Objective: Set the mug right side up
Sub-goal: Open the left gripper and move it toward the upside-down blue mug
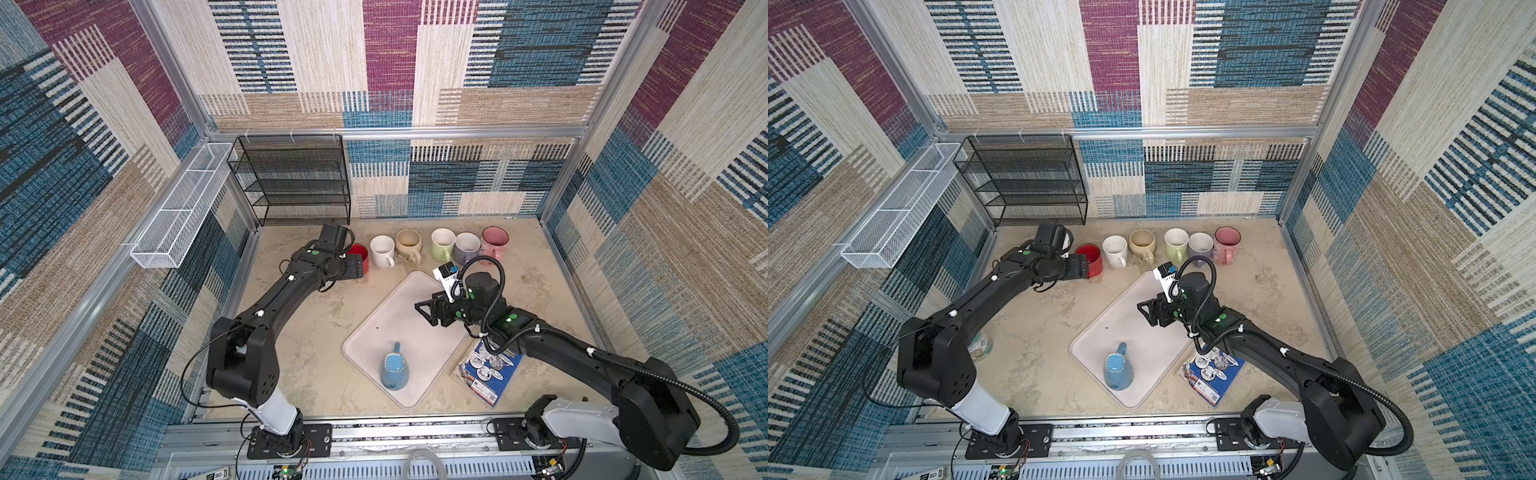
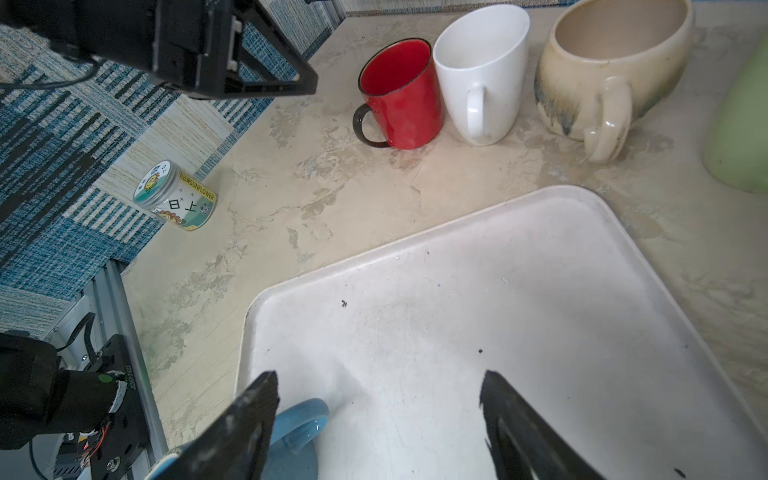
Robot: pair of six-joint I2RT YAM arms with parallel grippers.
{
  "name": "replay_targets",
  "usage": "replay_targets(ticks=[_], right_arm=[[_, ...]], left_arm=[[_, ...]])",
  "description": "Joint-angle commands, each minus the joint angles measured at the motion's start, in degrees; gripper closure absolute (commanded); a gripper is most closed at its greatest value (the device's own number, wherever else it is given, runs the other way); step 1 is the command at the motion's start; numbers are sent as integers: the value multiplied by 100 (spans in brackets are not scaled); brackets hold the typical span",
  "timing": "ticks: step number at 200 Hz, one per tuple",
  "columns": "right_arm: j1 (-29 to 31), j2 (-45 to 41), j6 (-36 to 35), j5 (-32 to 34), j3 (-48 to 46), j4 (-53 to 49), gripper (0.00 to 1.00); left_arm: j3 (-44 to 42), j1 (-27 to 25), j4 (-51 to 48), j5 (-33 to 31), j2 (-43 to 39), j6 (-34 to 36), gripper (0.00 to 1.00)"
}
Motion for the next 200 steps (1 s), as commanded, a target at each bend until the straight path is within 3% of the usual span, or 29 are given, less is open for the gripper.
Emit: replay_targets(ticks=[1, 28, 116, 200], right_arm=[[2, -19, 53, 110, -43, -47, 21], [16, -35, 70, 128, -64, -100, 21], [99, -276, 287, 14, -496, -79, 21], [103, 16, 360, -16, -228, -135, 22]], left_arm=[[-186, -352, -354, -132, -392, 34, 9], [-483, -1032, -805, -621, -923, 66, 9], [-2692, -2447, -679, -360, -2987, -502, 11], [-3551, -3569, 59, -792, -3044, -725, 14]])
